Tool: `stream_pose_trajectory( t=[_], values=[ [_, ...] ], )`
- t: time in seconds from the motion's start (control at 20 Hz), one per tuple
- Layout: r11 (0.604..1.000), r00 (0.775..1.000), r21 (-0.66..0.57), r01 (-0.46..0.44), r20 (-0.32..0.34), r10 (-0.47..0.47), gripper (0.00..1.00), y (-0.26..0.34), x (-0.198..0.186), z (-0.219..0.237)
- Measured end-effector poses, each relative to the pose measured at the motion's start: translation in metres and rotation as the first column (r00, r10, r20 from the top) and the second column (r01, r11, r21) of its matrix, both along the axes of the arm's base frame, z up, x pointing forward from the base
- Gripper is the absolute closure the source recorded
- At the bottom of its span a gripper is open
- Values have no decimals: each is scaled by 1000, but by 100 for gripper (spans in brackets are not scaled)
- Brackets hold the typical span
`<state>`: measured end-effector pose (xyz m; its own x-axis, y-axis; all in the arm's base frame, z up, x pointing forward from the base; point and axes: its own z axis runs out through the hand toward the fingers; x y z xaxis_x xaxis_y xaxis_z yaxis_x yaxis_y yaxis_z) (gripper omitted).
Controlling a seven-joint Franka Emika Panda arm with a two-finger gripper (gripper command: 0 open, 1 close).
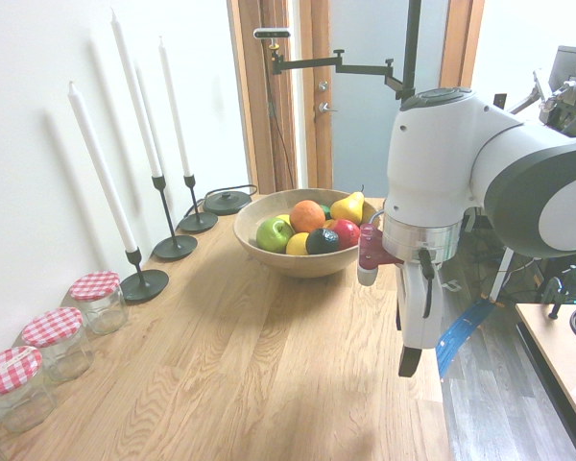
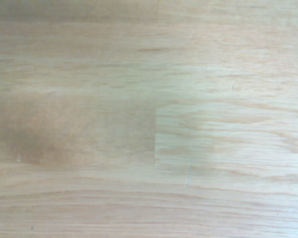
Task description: Take pear out of the basket
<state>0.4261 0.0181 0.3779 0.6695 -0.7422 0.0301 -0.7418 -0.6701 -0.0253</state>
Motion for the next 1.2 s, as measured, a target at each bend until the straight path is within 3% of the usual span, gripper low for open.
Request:
stream_pose_trajectory(
  t=[0.2,0.5,0.9,1.2],
  values=[
    [1000,1000,1,4,6,-4,0,-2,2,4],
    [998,997,-2,58,56,-58,0,-45,23,62],
    [985,983,-37,168,79,-164,0,-186,17,136],
    [974,973,-24,224,56,-223,0,-277,16,142]
  ],
)
